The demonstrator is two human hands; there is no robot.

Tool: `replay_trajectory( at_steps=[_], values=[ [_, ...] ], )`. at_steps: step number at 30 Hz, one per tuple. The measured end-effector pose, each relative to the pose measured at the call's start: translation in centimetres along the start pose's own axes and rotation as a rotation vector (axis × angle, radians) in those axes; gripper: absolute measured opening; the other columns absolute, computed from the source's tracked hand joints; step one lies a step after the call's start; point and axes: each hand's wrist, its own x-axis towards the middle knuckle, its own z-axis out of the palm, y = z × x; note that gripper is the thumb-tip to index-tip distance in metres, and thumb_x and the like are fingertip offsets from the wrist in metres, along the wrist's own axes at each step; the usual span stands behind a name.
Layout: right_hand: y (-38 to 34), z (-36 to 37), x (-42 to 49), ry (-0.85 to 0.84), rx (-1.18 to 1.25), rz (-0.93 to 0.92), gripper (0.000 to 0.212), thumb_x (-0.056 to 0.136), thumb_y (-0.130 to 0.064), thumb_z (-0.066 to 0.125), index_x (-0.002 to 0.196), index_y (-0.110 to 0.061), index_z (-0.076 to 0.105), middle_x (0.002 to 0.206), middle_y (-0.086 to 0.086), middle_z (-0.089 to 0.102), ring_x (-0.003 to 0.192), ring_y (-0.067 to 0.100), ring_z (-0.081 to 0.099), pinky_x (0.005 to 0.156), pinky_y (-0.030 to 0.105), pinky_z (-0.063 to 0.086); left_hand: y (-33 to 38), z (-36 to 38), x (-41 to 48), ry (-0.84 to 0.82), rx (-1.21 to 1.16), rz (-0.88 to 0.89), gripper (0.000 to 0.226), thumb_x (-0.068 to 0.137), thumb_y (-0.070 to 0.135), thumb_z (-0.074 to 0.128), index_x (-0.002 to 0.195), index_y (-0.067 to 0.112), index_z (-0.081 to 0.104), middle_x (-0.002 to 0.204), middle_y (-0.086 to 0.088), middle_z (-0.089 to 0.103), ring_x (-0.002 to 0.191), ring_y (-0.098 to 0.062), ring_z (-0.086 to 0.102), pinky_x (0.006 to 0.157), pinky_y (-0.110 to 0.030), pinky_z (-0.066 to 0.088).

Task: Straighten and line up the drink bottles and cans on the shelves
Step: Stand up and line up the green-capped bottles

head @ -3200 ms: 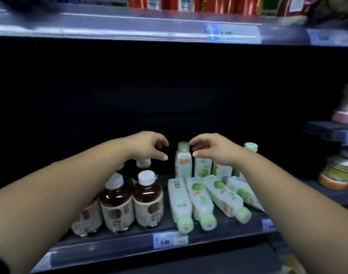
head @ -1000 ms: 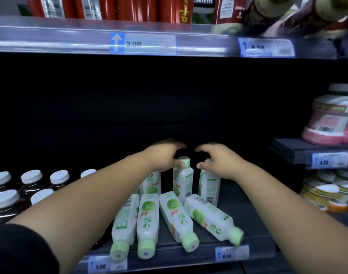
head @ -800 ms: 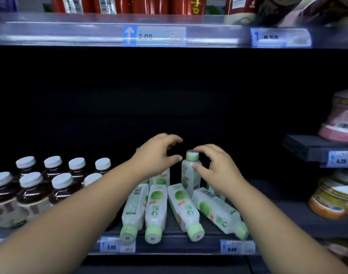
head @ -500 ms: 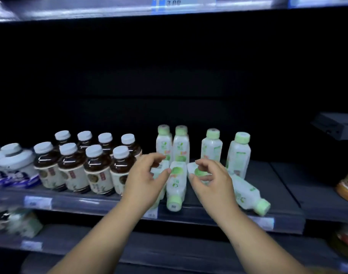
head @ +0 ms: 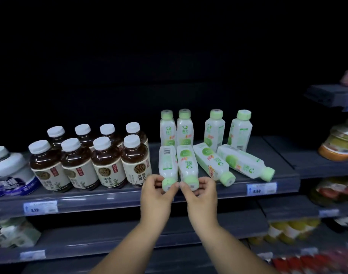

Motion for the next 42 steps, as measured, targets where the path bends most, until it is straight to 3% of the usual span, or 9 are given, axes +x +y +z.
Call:
replay_trajectory(
  at_steps=[6, 10, 14, 17, 22, 29, 33, 37, 42],
  values=[
    [0.2, 2.2, -0.1, 0.129, 0.085, 0.025, 0.036, 0.080, -0.026, 0.081, 0.097, -0.021, 0.050, 0.096, 0.007, 0.068, 0.080, 0.017, 0.068, 0.067, 0.028, 0.055, -0.2, -0.4, 0.8, -0.037, -0.038, 0.016, 0.035, 0.066, 0.046, 0.082, 0.087, 0.041, 0.054, 0.093, 0.000, 0.068, 0.080, -0.021, 0.069, 0.068, -0.048, 0.059],
    [-1.4, 0.6, 0.1, 0.150, -0.049, -0.079, 0.037, 0.076, -0.036, 0.084, 0.092, -0.023, 0.053, 0.092, 0.003, 0.066, 0.078, 0.016, 0.064, 0.066, 0.027, 0.052, 1.3, -1.7, 1.0, -0.016, 0.010, 0.101, 0.033, 0.071, 0.030, 0.084, 0.088, 0.028, 0.056, 0.090, 0.000, 0.066, 0.077, -0.017, 0.065, 0.071, -0.043, 0.057],
    [-5.4, -1.7, 1.6, 0.137, -0.204, -0.197, 0.040, 0.072, -0.049, 0.082, 0.086, -0.024, 0.053, 0.079, -0.004, 0.063, 0.070, 0.012, 0.060, 0.062, 0.031, 0.050, 5.3, -3.1, 1.3, 0.013, 0.136, 0.195, 0.031, 0.069, 0.030, 0.081, 0.084, 0.033, 0.054, 0.088, 0.004, 0.062, 0.077, -0.010, 0.060, 0.064, -0.024, 0.047],
    [-8.9, -3.1, 3.8, 0.087, -0.386, -0.289, 0.039, 0.073, -0.054, 0.078, 0.080, -0.026, 0.053, 0.076, -0.007, 0.061, 0.070, 0.013, 0.058, 0.061, 0.035, 0.048, 9.2, -3.8, 2.3, -0.004, 0.253, 0.259, 0.026, 0.069, 0.031, 0.077, 0.084, 0.031, 0.055, 0.085, 0.009, 0.062, 0.077, -0.007, 0.059, 0.065, -0.027, 0.047],
    [-13.3, -4.0, 9.6, -0.249, -0.679, -0.397, 0.031, 0.078, -0.060, 0.071, 0.081, -0.030, 0.062, 0.079, -0.010, 0.063, 0.073, 0.010, 0.061, 0.065, 0.037, 0.052, 14.7, -3.9, 7.0, -0.142, 0.639, 0.244, 0.027, 0.079, 0.039, 0.068, 0.101, 0.026, 0.060, 0.090, 0.007, 0.065, 0.079, -0.011, 0.061, 0.069, -0.031, 0.051],
    [-16.0, -3.9, 12.7, -0.709, -0.752, -0.296, 0.039, 0.097, -0.032, 0.062, 0.135, -0.033, 0.057, 0.136, -0.011, 0.054, 0.115, 0.008, 0.053, 0.094, 0.027, 0.044, 17.3, -3.4, 10.2, -0.536, 0.786, 0.341, 0.021, 0.091, 0.028, 0.066, 0.112, 0.026, 0.069, 0.108, 0.007, 0.067, 0.099, -0.009, 0.062, 0.087, -0.029, 0.051],
    [-16.3, -3.9, 12.8, -0.772, -0.705, -0.255, 0.039, 0.097, -0.032, 0.063, 0.136, -0.033, 0.057, 0.123, -0.015, 0.052, 0.112, 0.009, 0.055, 0.090, 0.029, 0.049, 17.1, -3.8, 11.3, -0.619, 0.751, 0.303, 0.031, 0.084, 0.026, 0.076, 0.114, 0.026, 0.069, 0.109, 0.011, 0.066, 0.103, -0.005, 0.060, 0.090, -0.025, 0.050],
    [-15.4, -3.2, 13.5, -0.753, -0.615, -0.223, 0.024, 0.092, -0.037, 0.066, 0.116, -0.037, 0.062, 0.119, -0.006, 0.059, 0.104, 0.014, 0.061, 0.093, 0.040, 0.055, 16.2, -4.8, 12.4, -0.602, 0.754, 0.281, 0.029, 0.077, 0.039, 0.082, 0.102, 0.039, 0.067, 0.105, 0.015, 0.064, 0.104, -0.006, 0.060, 0.092, -0.030, 0.049],
    [-16.0, -2.9, 13.4, -0.936, -0.497, -0.153, 0.016, 0.097, -0.014, 0.062, 0.111, -0.020, 0.063, 0.109, 0.000, 0.065, 0.092, 0.010, 0.063, 0.082, 0.027, 0.054, 15.9, -4.6, 11.7, -0.568, 0.749, 0.331, 0.033, 0.077, 0.046, 0.079, 0.106, 0.038, 0.065, 0.104, 0.010, 0.065, 0.098, -0.004, 0.060, 0.083, -0.025, 0.049]
  ],
)
